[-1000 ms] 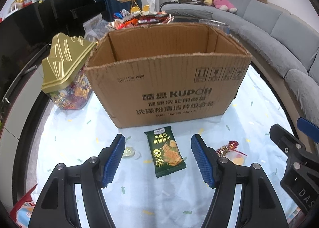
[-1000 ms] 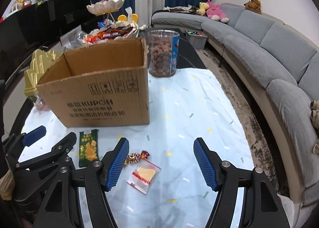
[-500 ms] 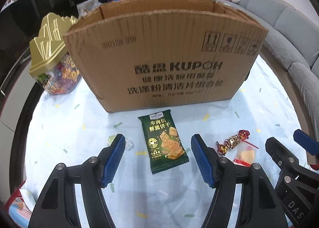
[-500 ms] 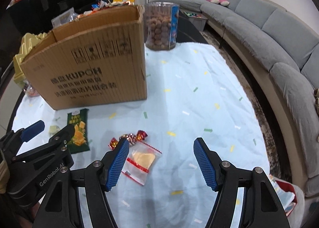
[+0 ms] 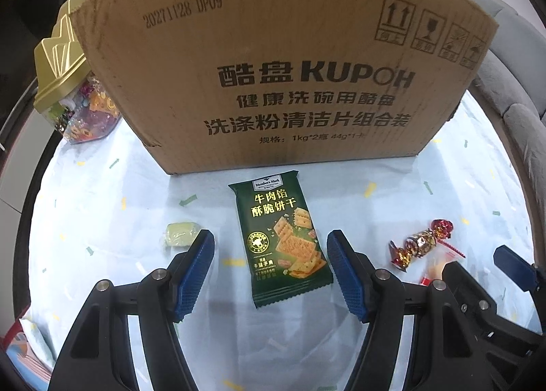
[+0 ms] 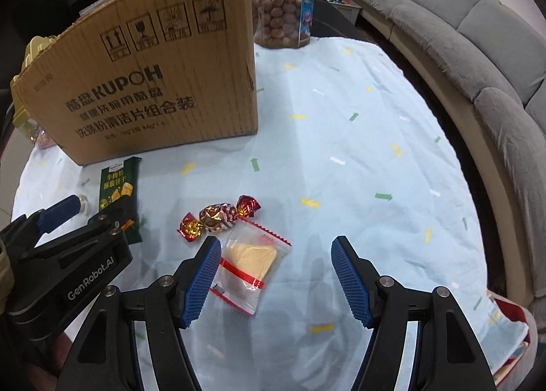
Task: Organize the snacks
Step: 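Grasp the green cracker packet with the left tool while the right tool grasps the cheese-slice bag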
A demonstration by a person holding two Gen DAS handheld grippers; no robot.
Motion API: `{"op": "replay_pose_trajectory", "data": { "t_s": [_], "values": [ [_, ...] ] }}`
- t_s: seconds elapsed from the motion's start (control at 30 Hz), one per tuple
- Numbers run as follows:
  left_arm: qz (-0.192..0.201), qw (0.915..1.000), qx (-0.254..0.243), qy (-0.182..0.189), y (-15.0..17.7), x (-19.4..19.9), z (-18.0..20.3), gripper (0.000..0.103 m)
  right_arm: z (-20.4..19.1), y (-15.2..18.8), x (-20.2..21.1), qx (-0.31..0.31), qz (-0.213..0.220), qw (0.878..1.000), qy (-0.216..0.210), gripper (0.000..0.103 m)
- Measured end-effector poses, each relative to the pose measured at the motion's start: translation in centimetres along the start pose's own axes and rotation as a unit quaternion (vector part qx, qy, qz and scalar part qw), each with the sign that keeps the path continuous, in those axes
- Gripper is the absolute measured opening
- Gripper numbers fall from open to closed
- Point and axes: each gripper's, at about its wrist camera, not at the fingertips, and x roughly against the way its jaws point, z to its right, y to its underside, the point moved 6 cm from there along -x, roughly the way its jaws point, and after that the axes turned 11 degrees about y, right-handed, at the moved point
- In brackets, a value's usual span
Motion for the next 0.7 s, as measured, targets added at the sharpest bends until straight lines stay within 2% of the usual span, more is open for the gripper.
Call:
{"op": "replay_pose_trajectory", "data": {
  "t_s": [0.47,0.7],
  "values": [
    [-0.008,0.9999,0.007,0.002,-0.2,-1.7,-0.7,0.067,-0.6,0.3,-2.5,0.001,-0.020,1.000,0.004,0.068],
    [-0.006,0.9999,0.005,0.009,-0.4,-2.4,0.0,0.058,-0.7,0.2,-2.9,-0.002,-0.023,1.000,-0.003,0.067]
  ]
}}
